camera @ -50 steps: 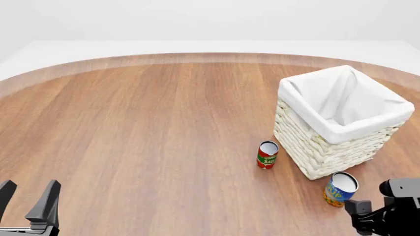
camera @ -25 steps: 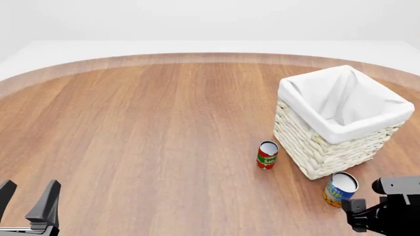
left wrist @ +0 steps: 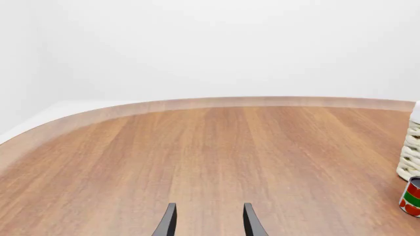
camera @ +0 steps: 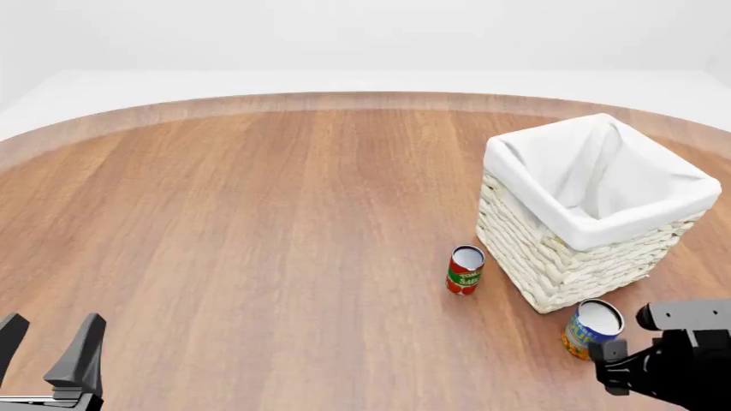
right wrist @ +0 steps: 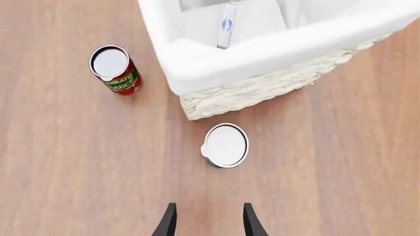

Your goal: Pick up the alphabet soup and the cream cheese box, and put them in the basket.

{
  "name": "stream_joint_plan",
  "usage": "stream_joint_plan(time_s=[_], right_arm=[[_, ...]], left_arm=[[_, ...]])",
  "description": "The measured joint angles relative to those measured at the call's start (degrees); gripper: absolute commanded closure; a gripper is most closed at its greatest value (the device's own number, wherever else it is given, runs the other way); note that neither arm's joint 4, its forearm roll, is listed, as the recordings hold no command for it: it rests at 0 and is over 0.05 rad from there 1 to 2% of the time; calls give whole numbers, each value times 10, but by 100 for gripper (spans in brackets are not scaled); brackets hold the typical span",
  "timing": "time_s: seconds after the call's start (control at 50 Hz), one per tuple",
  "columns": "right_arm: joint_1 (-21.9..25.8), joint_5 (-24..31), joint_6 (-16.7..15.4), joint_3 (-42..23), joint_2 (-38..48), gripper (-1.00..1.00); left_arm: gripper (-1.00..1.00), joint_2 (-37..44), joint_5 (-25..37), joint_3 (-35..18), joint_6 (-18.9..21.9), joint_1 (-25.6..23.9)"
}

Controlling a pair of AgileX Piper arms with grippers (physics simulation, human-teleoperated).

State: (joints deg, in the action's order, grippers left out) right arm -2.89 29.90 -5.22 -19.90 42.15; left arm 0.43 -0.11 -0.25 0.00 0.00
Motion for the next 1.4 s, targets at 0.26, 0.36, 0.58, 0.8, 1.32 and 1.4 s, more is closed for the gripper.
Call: stream_joint_plan(time_s=[0.26,0.36,0.58,0.8,1.32,1.4], right_arm=[[-10,-21,-8,-14,37,-100],[-14,-30,-10,-18,52,-100],[-19,-50,-15,-30,84,-100],[-23,-70,-18,-38,115,-100],[-35,-123,-31,-43,184,-100],[-36,-130,-32,-43,192,-100]], left_arm=[[-100,0,0,0,0,0],[-100,0,0,0,0,0],[-100,0,0,0,0,0],[-100,0,0,0,0,0],[-100,0,0,0,0,0],[-100,0,0,0,0,0]])
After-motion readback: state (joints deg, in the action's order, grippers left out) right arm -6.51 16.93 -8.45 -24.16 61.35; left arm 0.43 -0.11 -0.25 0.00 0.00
